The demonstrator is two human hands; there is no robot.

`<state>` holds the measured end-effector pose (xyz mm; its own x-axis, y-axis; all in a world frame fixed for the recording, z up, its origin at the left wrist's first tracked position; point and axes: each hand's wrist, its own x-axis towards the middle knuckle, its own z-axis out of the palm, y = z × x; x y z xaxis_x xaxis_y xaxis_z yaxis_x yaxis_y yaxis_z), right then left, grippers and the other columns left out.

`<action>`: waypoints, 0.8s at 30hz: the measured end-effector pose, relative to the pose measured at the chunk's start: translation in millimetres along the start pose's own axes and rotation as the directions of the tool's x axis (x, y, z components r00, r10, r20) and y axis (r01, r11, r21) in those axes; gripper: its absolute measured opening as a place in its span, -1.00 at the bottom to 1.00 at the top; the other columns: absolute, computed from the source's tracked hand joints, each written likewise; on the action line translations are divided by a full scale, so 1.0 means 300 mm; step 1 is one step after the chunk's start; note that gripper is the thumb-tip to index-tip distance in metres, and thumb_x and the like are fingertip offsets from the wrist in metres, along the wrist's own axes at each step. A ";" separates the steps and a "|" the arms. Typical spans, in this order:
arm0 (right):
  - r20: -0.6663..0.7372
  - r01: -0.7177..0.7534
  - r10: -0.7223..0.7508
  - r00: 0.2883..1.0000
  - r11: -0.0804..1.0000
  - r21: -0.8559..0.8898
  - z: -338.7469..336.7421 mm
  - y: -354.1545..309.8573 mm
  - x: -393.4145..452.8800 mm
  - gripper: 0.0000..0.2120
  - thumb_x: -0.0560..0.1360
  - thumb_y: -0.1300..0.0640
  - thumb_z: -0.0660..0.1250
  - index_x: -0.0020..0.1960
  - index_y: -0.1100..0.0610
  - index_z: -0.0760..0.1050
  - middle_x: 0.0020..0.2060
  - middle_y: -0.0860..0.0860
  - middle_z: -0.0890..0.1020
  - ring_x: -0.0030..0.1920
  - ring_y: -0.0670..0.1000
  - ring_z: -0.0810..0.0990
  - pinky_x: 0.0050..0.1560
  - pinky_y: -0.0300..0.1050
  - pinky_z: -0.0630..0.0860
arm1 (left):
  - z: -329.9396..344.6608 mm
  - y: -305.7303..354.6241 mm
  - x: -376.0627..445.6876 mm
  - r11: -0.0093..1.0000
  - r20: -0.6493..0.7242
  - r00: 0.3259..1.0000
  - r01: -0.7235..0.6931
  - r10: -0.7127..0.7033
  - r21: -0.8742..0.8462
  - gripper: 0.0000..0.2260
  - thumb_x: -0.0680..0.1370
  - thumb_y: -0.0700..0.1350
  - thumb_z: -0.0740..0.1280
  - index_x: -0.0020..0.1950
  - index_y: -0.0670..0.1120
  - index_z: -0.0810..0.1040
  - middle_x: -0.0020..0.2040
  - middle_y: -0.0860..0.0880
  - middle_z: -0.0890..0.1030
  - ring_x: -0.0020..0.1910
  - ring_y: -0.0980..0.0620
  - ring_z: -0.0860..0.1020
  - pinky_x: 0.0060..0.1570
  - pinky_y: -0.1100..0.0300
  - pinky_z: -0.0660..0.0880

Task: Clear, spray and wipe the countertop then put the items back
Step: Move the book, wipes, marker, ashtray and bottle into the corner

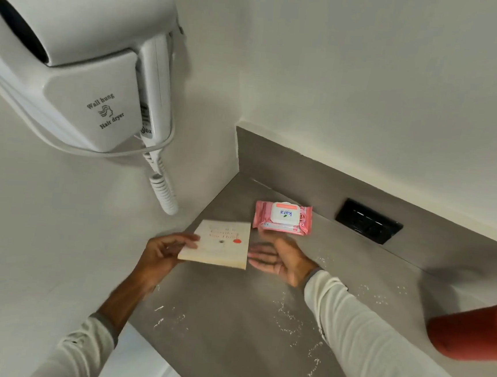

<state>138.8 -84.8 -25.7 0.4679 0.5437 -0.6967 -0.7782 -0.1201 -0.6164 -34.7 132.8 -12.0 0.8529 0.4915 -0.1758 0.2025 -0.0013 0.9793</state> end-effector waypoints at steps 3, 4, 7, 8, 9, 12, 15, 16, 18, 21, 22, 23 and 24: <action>0.027 -0.017 0.021 0.999 0.989 -0.147 0.034 0.073 -0.002 -0.70 0.48 0.19 0.51 0.14 0.16 0.48 0.06 0.23 0.70 -0.01 0.21 0.71 0.04 0.08 0.68 | -0.029 -0.109 -0.007 0.994 0.033 0.994 0.105 -0.104 -0.033 -0.80 0.43 -0.58 0.29 -0.02 -0.42 0.61 0.07 -0.14 0.71 0.07 -0.03 0.68 -0.13 0.23 0.64; 0.009 -0.022 0.024 1.000 0.985 -0.170 0.051 0.097 0.004 -0.66 0.46 0.26 0.51 0.16 0.18 0.46 0.05 0.23 0.70 -0.03 0.20 0.71 0.02 0.08 0.68 | -0.036 -0.136 -0.007 0.992 0.035 0.992 0.122 -0.121 -0.037 -0.78 0.45 -0.58 0.27 0.02 -0.43 0.60 0.06 -0.11 0.71 0.09 -0.08 0.67 -0.12 0.23 0.64; -0.089 -0.033 0.020 0.996 0.989 -0.142 0.118 0.147 0.024 -0.55 0.40 0.51 0.46 0.18 0.24 0.39 0.18 0.32 0.62 0.02 0.28 0.66 0.00 0.13 0.66 | -0.024 -0.155 -0.003 0.992 0.025 0.996 0.079 -0.082 0.095 -0.71 0.52 -0.47 0.29 0.14 -0.18 0.60 0.15 0.03 0.65 0.21 -0.14 0.61 -0.05 0.24 0.63; -0.122 -0.020 0.003 0.993 0.991 -0.133 0.143 0.156 0.027 -0.54 0.39 0.55 0.44 0.16 0.24 0.38 0.22 0.32 0.59 0.07 0.30 0.65 0.03 0.16 0.64 | -0.021 -0.153 0.004 0.973 0.054 0.998 0.027 -0.040 0.229 -0.68 0.51 -0.35 0.38 0.19 -0.04 0.59 0.22 0.11 0.58 0.26 -0.03 0.56 0.07 0.23 0.60; -0.152 0.007 -0.027 0.988 0.992 -0.129 0.164 0.164 0.033 -0.52 0.37 0.58 0.43 0.14 0.23 0.37 0.22 0.28 0.55 0.12 0.30 0.63 0.04 0.18 0.63 | -0.020 -0.149 0.012 0.921 0.110 0.994 -0.022 -0.022 0.389 -0.60 0.47 -0.21 0.48 0.25 0.09 0.54 0.30 0.19 0.50 0.32 0.10 0.48 0.22 0.22 0.51; -0.222 0.096 -0.137 0.965 0.977 -0.188 0.200 0.171 0.050 -0.48 0.34 0.60 0.44 0.17 0.25 0.36 0.14 0.16 0.50 0.06 0.18 0.60 -0.06 0.14 0.67 | -0.027 -0.152 0.039 0.685 0.305 0.939 -0.117 -0.160 0.720 -0.22 0.32 0.08 0.59 0.47 0.21 0.32 0.53 0.27 0.14 0.46 0.26 0.17 0.44 0.20 0.21; -0.284 0.145 -0.238 0.929 0.939 -0.310 0.221 0.161 0.088 -0.56 0.33 0.53 0.50 0.11 0.29 0.43 0.09 0.19 0.61 -0.05 0.11 0.65 -0.25 -0.02 0.70 | -0.039 -0.159 0.082 0.505 0.373 0.903 -0.224 -0.214 0.833 -0.11 0.35 0.13 0.54 0.56 0.19 0.13 0.59 0.23 -0.10 0.55 0.19 0.00 0.51 0.11 0.13; -0.303 0.158 -0.267 0.915 0.928 -0.339 0.226 0.155 0.102 -0.62 0.34 0.49 0.51 0.07 0.29 0.47 0.08 0.20 0.64 -0.13 0.08 0.66 -0.30 -0.08 0.69 | -0.039 -0.152 0.099 0.458 0.385 0.897 -0.256 -0.215 0.851 -0.12 0.38 0.13 0.52 0.57 0.18 0.07 0.60 0.19 -0.14 0.57 0.16 -0.04 0.52 0.09 0.11; -0.338 0.171 -0.337 0.879 0.883 -0.436 0.230 0.138 0.136 -0.75 0.38 0.41 0.51 -0.01 0.24 0.56 0.03 0.18 0.71 -0.17 0.08 0.69 -0.21 -0.04 0.71 | -0.034 -0.134 0.148 0.386 0.401 0.891 -0.299 -0.215 0.872 -0.15 0.44 0.14 0.46 0.58 0.18 0.03 0.61 0.13 -0.16 0.58 0.12 -0.07 0.52 0.08 0.12; -0.340 0.235 -0.464 0.818 0.809 -0.539 0.215 0.112 0.170 -0.82 0.43 0.38 0.38 -0.02 0.21 0.66 -0.07 0.16 0.74 -0.03 0.17 0.72 0.05 0.14 0.66 | -0.019 -0.101 0.217 0.229 0.434 0.896 -0.406 -0.089 0.885 -0.38 0.55 0.08 0.35 0.56 0.15 0.17 0.61 0.02 0.07 0.57 0.02 0.13 0.44 0.06 0.30; -0.320 0.274 -0.492 0.810 0.800 -0.534 0.208 0.103 0.170 -0.79 0.45 0.40 0.33 0.03 0.26 0.65 -0.07 0.19 0.73 -0.01 0.19 0.72 0.08 0.16 0.65 | -0.008 -0.088 0.237 0.155 0.450 0.893 -0.443 -0.012 0.883 -0.46 0.57 0.04 0.33 0.53 0.11 0.26 0.58 -0.04 0.20 0.52 -0.05 0.25 0.36 0.03 0.40; -0.294 0.304 -0.520 0.802 0.779 -0.549 0.198 0.097 0.170 -0.76 0.47 0.41 0.30 0.10 0.30 0.61 -0.04 0.22 0.71 0.03 0.20 0.70 0.12 0.17 0.63 | 0.011 -0.074 0.252 0.084 0.469 0.881 -0.473 0.057 0.877 -0.51 0.56 -0.02 0.36 0.49 0.06 0.37 0.51 -0.11 0.34 0.44 -0.11 0.39 0.23 0.00 0.51; -0.256 0.324 -0.560 0.788 0.732 -0.600 0.185 0.090 0.164 -0.75 0.51 0.38 0.28 0.17 0.32 0.58 0.00 0.22 0.69 0.07 0.20 0.68 0.15 0.17 0.61 | 0.034 -0.060 0.265 0.024 0.490 0.864 -0.495 0.118 0.868 -0.54 0.51 -0.07 0.44 0.41 0.00 0.48 0.40 -0.17 0.49 0.31 -0.16 0.53 0.05 -0.02 0.61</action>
<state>117.5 -15.2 -56.3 0.9116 0.2828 -0.2983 -0.1664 -0.4095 -0.8970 34.4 163.0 -44.6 0.9964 -0.0020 -0.0852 -0.0001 -0.9997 0.0227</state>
